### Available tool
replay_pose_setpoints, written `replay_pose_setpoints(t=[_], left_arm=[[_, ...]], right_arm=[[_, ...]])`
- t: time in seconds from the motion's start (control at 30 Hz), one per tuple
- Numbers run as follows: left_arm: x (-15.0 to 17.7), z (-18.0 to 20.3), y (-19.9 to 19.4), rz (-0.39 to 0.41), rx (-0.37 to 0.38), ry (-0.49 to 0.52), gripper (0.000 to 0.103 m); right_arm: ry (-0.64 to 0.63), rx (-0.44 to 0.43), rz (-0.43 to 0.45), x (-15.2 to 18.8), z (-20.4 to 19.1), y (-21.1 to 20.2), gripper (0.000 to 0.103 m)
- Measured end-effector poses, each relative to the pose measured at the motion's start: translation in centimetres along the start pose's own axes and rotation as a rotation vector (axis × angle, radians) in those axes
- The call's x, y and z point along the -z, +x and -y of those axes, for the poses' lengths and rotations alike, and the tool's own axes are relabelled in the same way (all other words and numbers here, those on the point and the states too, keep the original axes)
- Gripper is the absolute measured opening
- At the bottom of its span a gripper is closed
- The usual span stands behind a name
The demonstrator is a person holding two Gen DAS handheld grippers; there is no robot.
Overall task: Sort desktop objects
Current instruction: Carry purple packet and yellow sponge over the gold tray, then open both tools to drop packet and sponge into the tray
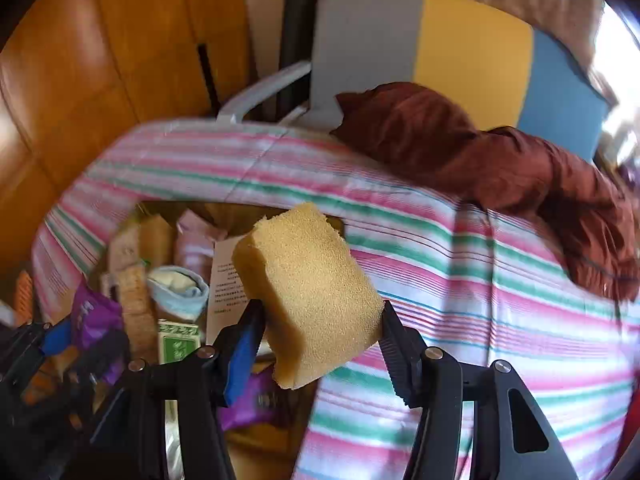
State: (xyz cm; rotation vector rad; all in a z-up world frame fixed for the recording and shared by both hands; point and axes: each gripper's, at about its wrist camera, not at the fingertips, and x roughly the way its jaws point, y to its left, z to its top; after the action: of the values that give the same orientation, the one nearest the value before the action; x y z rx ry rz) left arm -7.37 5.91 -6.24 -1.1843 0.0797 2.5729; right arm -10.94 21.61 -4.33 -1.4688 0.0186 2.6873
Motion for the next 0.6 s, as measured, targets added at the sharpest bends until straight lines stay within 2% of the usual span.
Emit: replay_pose_setpoints(t=[0.07, 0.13, 0.2, 0.23, 0.37, 0.47, 0.6], left_arm=[[0.2, 0.1, 0.8, -0.004, -0.004, 0.002, 0.038], [0.2, -0.1, 1.0, 0.003, -0.002, -0.006, 0.040], [0.1, -0.4, 0.6, 0.007, 0.010, -0.024, 0.047], [0.1, -0.6, 0.3, 0.016, 0.001, -0.035, 0.055], [0.1, -1.5, -0.9, 0.029, -0.006, -0.066, 0.058], [0.2, -1.9, -2.1, 0.047, -0.019, -0.071, 0.058], [0.3, -2.1, -3.8, 0.073, -0.037, -0.073, 0.062]], right_arm=[[-0.048, 0.029, 0.020, 0.2, -1.2, 0.6, 0.057], [-0.047, 0.006, 0.023, 0.1, -1.3, 0.4, 0.057], [-0.046, -0.029, 0.034, 0.2, -1.1, -0.1, 0.057], [-0.043, -0.063, 0.044, 0.3, -1.0, -0.5, 0.060], [-0.035, -0.155, 0.104, 0.7, -1.1, -2.2, 0.065], [0.000, -0.245, 0.101, 0.7, -1.5, -2.5, 0.072], [0.032, -0.271, 0.096, 1.2, -1.6, -2.8, 0.074]])
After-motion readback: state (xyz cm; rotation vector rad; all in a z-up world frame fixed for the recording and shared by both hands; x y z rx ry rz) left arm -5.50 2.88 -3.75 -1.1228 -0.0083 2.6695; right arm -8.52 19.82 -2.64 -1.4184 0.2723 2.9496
